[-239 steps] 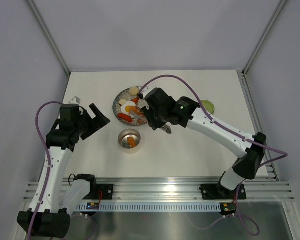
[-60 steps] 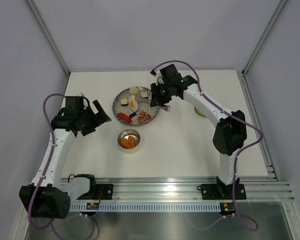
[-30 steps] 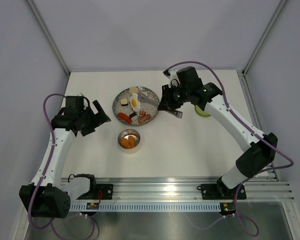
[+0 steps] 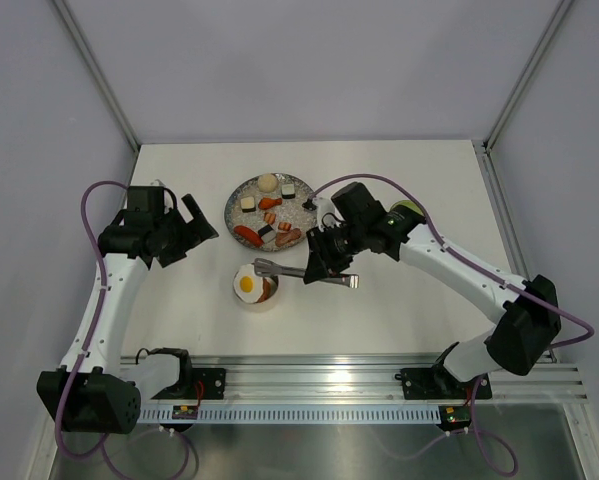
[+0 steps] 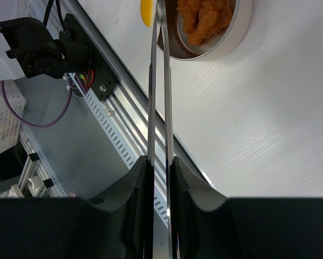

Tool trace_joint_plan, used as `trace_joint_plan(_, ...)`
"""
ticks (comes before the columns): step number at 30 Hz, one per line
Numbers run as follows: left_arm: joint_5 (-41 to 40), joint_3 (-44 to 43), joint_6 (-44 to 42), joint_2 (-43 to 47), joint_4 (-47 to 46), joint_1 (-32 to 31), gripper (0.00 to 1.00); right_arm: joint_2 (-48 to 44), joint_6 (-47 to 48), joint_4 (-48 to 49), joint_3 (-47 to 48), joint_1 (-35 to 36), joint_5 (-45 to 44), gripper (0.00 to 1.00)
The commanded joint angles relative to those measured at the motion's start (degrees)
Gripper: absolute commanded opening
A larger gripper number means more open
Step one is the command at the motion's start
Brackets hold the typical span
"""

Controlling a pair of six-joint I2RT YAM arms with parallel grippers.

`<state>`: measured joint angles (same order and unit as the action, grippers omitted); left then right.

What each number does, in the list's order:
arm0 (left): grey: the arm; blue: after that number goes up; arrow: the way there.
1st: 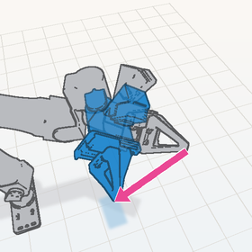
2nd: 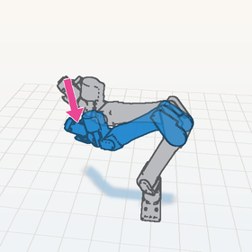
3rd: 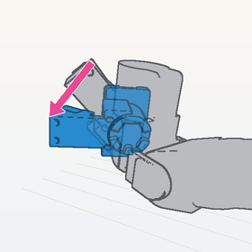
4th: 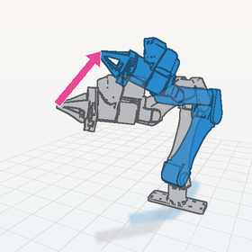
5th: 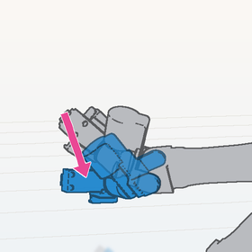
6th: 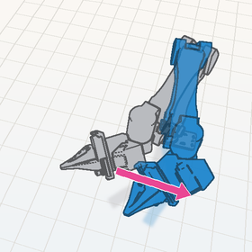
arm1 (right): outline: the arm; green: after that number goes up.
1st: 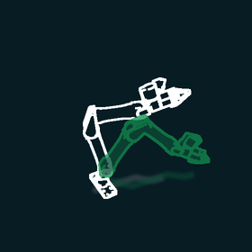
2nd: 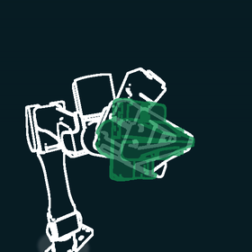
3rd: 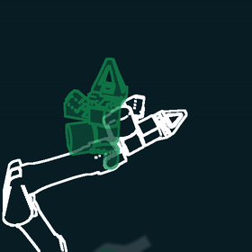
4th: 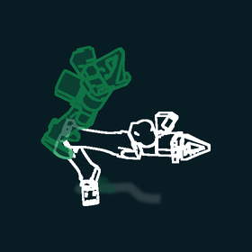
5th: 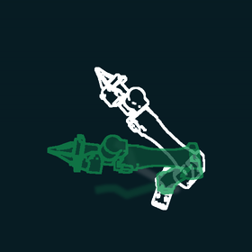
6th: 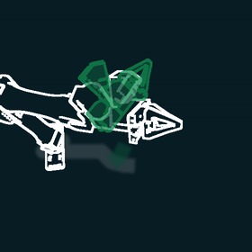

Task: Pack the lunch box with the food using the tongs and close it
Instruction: Place the fake food in the packing box.

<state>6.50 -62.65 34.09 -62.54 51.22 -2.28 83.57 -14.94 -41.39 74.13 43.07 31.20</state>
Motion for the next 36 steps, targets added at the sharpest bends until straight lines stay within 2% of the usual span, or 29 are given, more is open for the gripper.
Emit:
trace_joint_plan(1,-1.23,-2.12,-0.51,1.20,-0.42,0.35,0.99,1.15,0.43,3.15,1.11,0.17,1.94,0.00)
trace_joint_plan(23,-1.05,-0.98,-0.42,1.28,-1.12,0.35,0.99,4.23,-0.53,3.86,-2.41,0.00,-2.10,0.00)
trace_joint_plan(24,-0.79,-0.89,-0.51,1.20,-1.21,0.35,0.99,4.23,-0.44,3.60,-2.24,-0.09,-2.98,0.04)
trace_joint_plan(25,-0.79,-0.98,-0.42,1.11,-1.12,0.26,0.99,4.23,-0.35,3.42,-2.15,0.00,-3.34,0.15)
trace_joint_plan(27,-0.88,-0.89,-0.42,1.02,-1.12,0.35,0.99,3.97,-0.35,2.72,-1.62,0.00,-4.04,0.24)
trace_joint_plan(28,-0.79,-0.72,-0.42,1.11,-1.30,0.35,0.99,3.88,-0.27,2.54,-1.36,0.00,-4.74,0.32)
trace_joint_plan(31,-0.79,-0.63,-0.42,1.20,-1.30,0.35,0.99,3.18,0.00,1.40,-0.30,-0.09,-6.06,0.37)
trace_joint_plan(35,-0.88,-0.45,-0.42,1.37,-1.30,0.35,0.99,1.69,0.35,-0.44,1.54,0.00,-7.64,0.52)
trace_joint_plan(36,-0.79,-0.45,-0.42,1.46,-1.30,0.35,0.99,1.42,0.35,-0.71,1.89,0.00,-7.99,0.53)
